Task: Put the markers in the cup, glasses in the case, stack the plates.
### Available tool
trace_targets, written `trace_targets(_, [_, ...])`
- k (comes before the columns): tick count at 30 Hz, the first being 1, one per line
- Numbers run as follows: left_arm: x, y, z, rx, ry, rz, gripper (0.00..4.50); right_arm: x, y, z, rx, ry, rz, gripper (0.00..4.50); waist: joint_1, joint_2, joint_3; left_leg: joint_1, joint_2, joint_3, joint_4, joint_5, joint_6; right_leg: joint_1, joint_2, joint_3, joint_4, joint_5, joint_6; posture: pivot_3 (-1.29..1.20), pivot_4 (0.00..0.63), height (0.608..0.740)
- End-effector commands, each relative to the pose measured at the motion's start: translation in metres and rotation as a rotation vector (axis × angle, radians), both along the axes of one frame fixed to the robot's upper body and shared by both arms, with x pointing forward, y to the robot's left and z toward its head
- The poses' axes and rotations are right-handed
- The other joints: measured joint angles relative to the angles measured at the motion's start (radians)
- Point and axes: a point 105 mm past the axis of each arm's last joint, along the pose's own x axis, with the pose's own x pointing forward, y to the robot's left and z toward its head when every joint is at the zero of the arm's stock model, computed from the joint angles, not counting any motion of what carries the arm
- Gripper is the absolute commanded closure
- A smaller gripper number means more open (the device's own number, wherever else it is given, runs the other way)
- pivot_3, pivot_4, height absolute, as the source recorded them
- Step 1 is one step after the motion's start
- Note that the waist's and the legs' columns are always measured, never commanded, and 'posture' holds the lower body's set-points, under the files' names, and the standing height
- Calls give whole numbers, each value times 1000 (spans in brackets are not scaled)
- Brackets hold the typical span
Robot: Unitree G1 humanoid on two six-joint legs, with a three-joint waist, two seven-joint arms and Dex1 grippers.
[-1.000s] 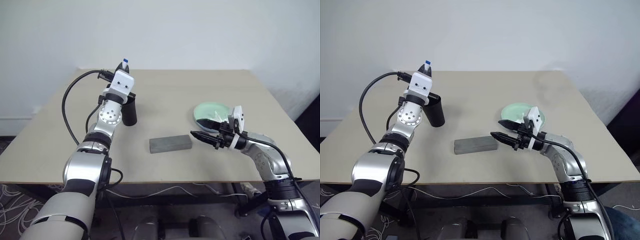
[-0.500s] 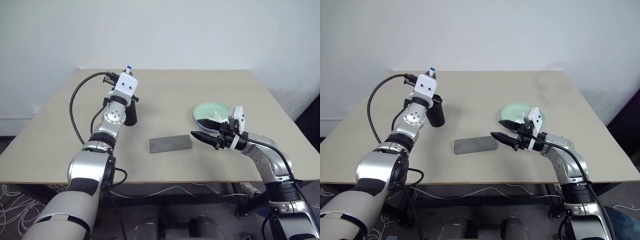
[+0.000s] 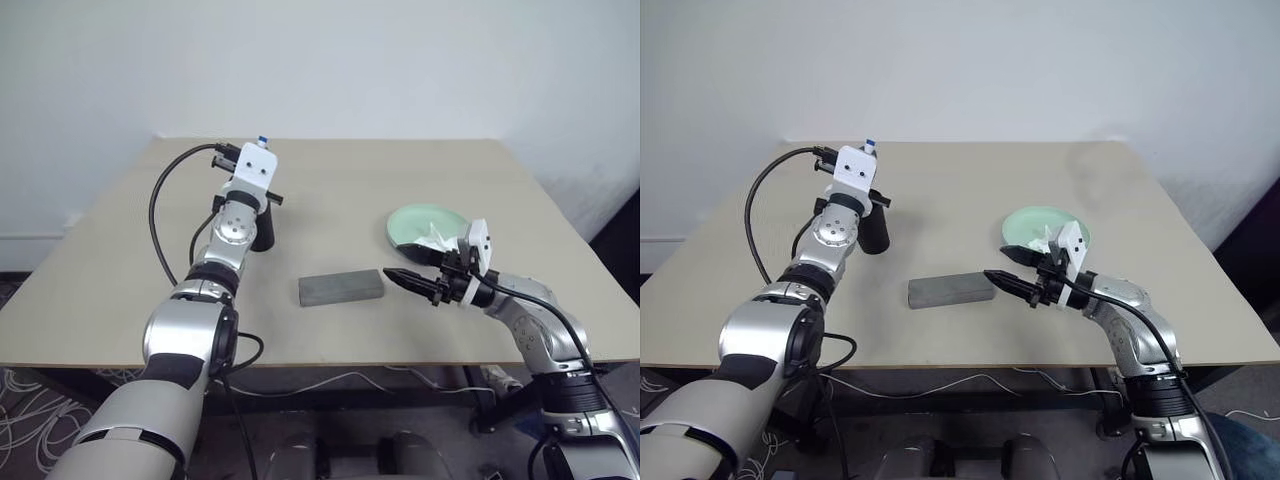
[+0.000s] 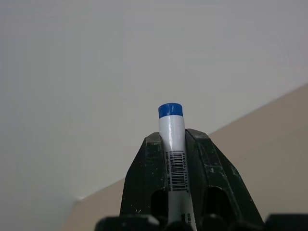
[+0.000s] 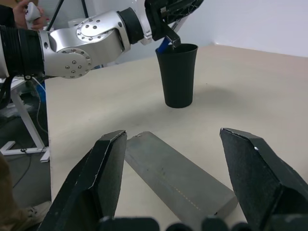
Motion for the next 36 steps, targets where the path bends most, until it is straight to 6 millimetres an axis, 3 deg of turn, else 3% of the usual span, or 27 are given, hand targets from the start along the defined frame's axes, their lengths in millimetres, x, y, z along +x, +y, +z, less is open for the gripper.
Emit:
trace_targets(1, [2, -3, 26, -23, -64, -5, 3988, -1, -1, 15, 4, -60, 0, 1139, 0, 0, 0, 0, 0, 0, 0, 0, 0, 0, 0, 0, 0, 0, 0, 0, 0, 740])
trace_targets(9, [2, -2, 26, -19, -69, 5, 1211, -1, 0, 15, 2, -60, -2, 1139, 0, 0, 0, 0, 0, 0, 0, 0, 0, 0, 0, 0, 0, 0, 0, 0, 0, 740])
trace_targets(21, [1, 2, 30, -43, -88, 1, 1211, 1, 3, 15, 3, -63, 3, 1139, 0, 0, 0, 0, 0, 0, 0, 0, 0, 0, 0, 0, 0, 0, 0, 0, 0, 740])
trace_targets(26, [1, 7, 31, -142, -66, -43, 1211, 2, 4, 15, 4, -65, 2, 1139, 0, 0, 0, 0, 0, 0, 0, 0, 0, 0, 0, 0, 0, 0, 0, 0, 0, 740])
trace_targets(32, [-6, 3, 31, -322, 15, -342, 1211, 4, 2, 16, 0, -75, -3, 1139, 0, 0, 0, 0, 0, 0, 0, 0, 0, 0, 0, 0, 0, 0, 0, 0, 0, 740])
trace_targets(36, [-29, 4, 7, -260, 170, -628, 1211, 6, -1, 15, -19, -76, -3, 1139, -8, 0, 0, 0, 0, 0, 0, 0, 0, 0, 0, 0, -1, 0, 0, 0, 0, 740])
